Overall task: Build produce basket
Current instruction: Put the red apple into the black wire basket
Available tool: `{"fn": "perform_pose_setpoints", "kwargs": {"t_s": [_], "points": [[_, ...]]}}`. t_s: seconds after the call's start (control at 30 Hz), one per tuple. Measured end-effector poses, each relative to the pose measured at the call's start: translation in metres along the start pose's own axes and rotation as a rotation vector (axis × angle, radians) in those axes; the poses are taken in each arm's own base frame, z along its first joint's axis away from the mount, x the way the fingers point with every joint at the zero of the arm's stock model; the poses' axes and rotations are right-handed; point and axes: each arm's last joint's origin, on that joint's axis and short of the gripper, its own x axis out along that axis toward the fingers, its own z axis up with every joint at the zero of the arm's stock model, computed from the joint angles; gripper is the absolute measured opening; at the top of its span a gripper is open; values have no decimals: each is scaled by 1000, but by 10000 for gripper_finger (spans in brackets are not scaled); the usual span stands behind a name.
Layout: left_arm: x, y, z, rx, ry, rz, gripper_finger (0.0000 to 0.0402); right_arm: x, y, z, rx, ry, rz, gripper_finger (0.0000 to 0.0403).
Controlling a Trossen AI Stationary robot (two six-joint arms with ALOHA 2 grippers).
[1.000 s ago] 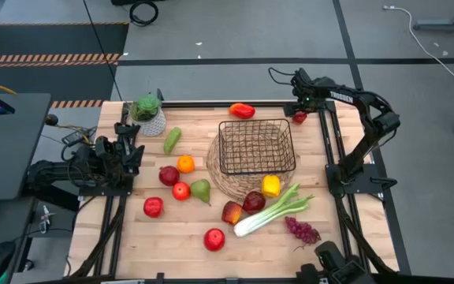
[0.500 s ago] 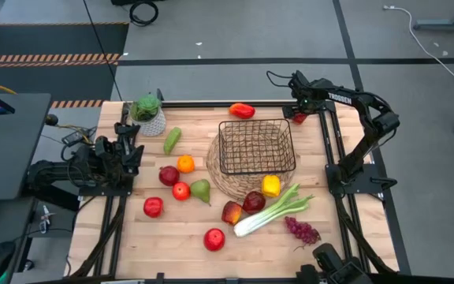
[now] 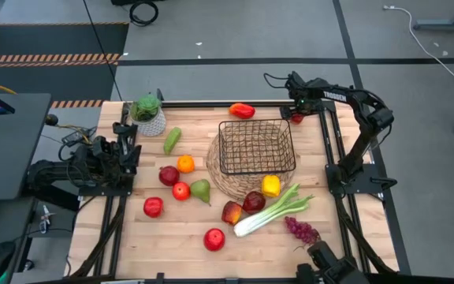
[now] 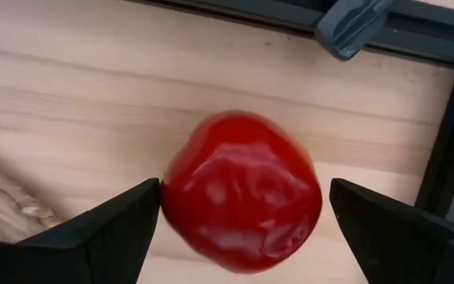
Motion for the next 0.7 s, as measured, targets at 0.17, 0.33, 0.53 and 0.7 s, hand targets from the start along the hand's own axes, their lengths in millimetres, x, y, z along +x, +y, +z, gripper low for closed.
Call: {"fn": "perform_pose_setpoints", "kwargs": {"t_s": [0.17, 0.33, 0.53, 0.7], "points": [[0, 0, 0, -24, -3, -12, 348, 4, 2, 2, -8, 23, -5, 371], [0, 0, 0, -24, -3, -16, 348, 15, 16, -3, -77, 73, 27, 368], [0, 0, 0, -24, -3, -16, 348, 17, 21, -6, -131, 80, 27, 366], [0, 0, 0, -25, -4, -16, 348, 17, 21, -5, -139, 79, 27, 356]]}}
